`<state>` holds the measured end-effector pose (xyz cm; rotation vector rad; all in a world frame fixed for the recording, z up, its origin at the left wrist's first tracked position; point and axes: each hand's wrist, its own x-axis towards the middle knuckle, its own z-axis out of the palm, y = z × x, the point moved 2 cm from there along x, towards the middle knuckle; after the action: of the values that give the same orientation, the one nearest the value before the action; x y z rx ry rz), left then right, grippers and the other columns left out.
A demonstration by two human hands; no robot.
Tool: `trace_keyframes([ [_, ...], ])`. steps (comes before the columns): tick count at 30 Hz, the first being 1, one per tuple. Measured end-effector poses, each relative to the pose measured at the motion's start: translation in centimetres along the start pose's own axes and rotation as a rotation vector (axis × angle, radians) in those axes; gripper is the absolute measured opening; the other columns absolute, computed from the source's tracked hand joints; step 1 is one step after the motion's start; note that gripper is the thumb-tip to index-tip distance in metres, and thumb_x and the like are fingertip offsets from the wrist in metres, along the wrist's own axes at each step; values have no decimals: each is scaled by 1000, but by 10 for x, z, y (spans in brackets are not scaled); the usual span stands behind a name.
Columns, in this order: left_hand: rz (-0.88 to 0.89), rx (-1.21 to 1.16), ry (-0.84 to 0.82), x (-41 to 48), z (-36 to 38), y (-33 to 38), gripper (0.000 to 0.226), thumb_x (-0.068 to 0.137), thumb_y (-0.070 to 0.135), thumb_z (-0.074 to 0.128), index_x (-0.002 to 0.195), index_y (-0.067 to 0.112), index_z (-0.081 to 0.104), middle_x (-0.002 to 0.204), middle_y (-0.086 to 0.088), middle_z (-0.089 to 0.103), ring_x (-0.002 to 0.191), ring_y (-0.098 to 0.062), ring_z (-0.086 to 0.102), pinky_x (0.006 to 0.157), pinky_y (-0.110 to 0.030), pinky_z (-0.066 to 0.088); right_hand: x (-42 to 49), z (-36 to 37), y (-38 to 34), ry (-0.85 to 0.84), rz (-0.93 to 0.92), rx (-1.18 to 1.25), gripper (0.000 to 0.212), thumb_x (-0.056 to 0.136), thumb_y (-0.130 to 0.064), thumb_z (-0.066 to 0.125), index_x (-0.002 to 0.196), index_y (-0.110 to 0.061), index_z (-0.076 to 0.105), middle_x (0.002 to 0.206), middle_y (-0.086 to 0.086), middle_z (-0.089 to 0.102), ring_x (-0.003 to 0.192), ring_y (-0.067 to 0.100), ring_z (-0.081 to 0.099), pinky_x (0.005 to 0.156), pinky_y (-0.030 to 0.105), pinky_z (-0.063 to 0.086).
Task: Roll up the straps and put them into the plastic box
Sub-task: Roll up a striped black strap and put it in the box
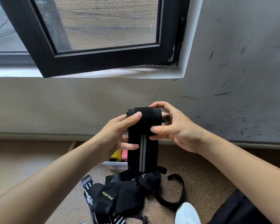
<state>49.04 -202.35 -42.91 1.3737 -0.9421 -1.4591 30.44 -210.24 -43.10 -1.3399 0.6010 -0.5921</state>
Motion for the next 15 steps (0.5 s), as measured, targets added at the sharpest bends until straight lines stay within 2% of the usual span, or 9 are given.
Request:
trace_keyframes([
  [2,19,-8,8,0,-1,1,51,82,47,74,126,22,68,115,-4,77,96,-24,77,65,-29,60,0,0,-1,-7,15,-22,55,89,9,70,131,-22,56,127,13,59,108,30,72,85,47,61],
  [4,46,-27,19,1,-3,1,50,82,41,80,127,21,68,120,-4,76,101,-27,76,69,-30,61,0,0,1,-15,50,-23,54,89,2,73,134,-24,57,138,14,55,112,33,71,82,45,61],
  [8,141,-94,54,6,-7,2,56,76,26,82,128,17,66,123,-7,74,111,-29,73,81,-38,61,1,2,1,-56,129,-13,48,94,-34,70,138,-29,55,136,7,63,114,32,71,77,43,60],
  [10,192,-120,67,7,-6,2,59,73,13,89,126,13,65,120,-11,75,111,-30,73,79,-37,62,2,2,-2,-48,164,-20,49,92,-53,65,135,-30,58,134,7,65,113,32,71,79,44,60],
  [12,236,-145,73,7,-3,2,61,69,9,85,126,12,64,117,-14,73,109,-30,73,75,-34,62,2,1,-5,-32,190,-37,55,87,-66,62,130,-33,62,131,8,66,112,30,71,79,45,60],
  [15,285,-83,83,8,2,1,62,68,8,83,126,19,65,117,-10,71,99,-22,75,71,-31,60,3,-1,-7,2,204,-38,57,86,-69,58,128,-31,64,132,8,66,107,31,73,73,42,60],
])
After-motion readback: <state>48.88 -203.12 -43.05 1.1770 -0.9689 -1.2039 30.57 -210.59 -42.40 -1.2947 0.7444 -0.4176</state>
